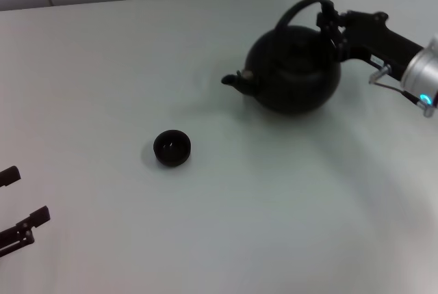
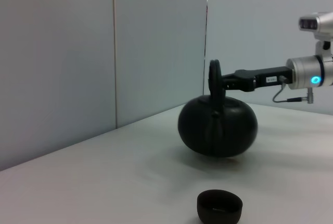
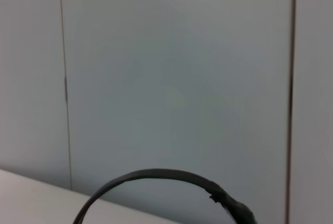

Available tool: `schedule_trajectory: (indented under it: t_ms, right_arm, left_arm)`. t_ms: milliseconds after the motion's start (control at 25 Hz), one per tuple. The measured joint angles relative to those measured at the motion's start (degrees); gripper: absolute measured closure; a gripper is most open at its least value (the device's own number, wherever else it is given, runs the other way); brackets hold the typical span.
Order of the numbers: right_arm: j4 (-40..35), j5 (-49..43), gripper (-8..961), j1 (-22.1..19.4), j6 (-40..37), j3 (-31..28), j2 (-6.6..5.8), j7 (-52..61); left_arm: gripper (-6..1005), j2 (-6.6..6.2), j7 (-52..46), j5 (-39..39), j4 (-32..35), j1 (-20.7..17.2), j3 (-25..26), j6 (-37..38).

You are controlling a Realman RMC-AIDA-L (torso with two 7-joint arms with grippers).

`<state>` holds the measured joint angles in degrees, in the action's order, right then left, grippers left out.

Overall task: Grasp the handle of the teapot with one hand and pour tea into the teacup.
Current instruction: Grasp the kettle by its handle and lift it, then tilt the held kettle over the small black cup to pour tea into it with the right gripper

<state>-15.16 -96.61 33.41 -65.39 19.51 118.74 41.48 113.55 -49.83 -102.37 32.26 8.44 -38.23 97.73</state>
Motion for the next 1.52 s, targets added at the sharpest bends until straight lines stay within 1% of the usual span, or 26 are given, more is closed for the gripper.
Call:
schedule_trajectory:
  t_ms: [120, 160, 320, 360, 400, 520, 560, 600, 720, 760, 880, 1160, 1520]
  right_arm:
    - [-0.08, 0.02, 872, 1.89, 0.25, 0.11, -0.02, 1.43]
    - [-0.12, 0.03, 872, 2.55, 0.33, 0.21, -0.04, 1.91]
    - [-0.16, -0.19, 872, 5.43, 0.39, 0.59, -0.16, 3.82]
    - [-0.05, -0.41, 872, 6.67, 0.42, 0.92, -0.16, 4.21]
    - [-0.05, -0.41, 872, 6.67, 0.42, 0.92, -0.16, 4.21]
    - [0.24, -0.44, 872, 8.33, 0.48, 3.19, 0.02, 4.71]
    - [0.34, -0.44, 873, 9.16, 0.51, 5.22, 0.10, 5.41]
    - [0.34, -0.44, 873, 9.16, 0.51, 5.22, 0.10, 5.41]
    - [0.48, -0.42, 873, 9.99, 0.52, 8.36, 0.20, 6.23]
    - [0.52, -0.33, 873, 10.22, 0.53, 10.25, 0.24, 6.34]
    - [0.51, -0.24, 873, 10.18, 0.44, 11.37, 0.26, 5.81]
    - [0.04, -0.12, 873, 8.40, -2.35, 11.30, 0.34, -2.12]
    - [-0.45, 0.01, 872, 8.46, -3.07, 11.28, 0.35, -7.76]
  left_arm:
    - [189, 0.22, 0.03, -0.13, -0.01, 0.00, 0.00, 0.00]
    - [189, 0.53, 0.07, -0.25, 0.00, 0.01, 0.00, 0.00]
    - [189, 0.66, 0.11, -0.27, 0.01, 0.00, 0.00, 0.00]
    - [189, 0.75, 0.16, -0.28, -0.01, 0.01, 0.00, 0.00]
    - [189, 0.77, 0.17, -0.29, -0.01, 0.00, 0.01, 0.00]
    - [189, 0.88, 0.50, -0.29, -0.05, 0.00, 0.00, 0.00]
    - [189, 0.92, 0.64, -0.29, -0.08, -0.02, 0.00, 0.00]
    - [189, 1.01, 0.78, -0.29, -0.10, -0.04, 0.00, 0.00]
    - [189, 1.13, 0.87, -0.29, -0.11, -0.06, 0.00, 0.01]
    - [189, 1.13, 0.87, -0.29, -0.11, -0.04, 0.00, 0.00]
    - [189, 1.15, 0.88, -0.29, -0.11, 0.06, 0.00, 0.00]
    - [189, 1.33, 0.83, -0.24, -0.09, 0.16, 0.00, 0.00]
    - [188, 1.31, 0.33, 0.03, 0.18, 0.18, 0.08, 0.00]
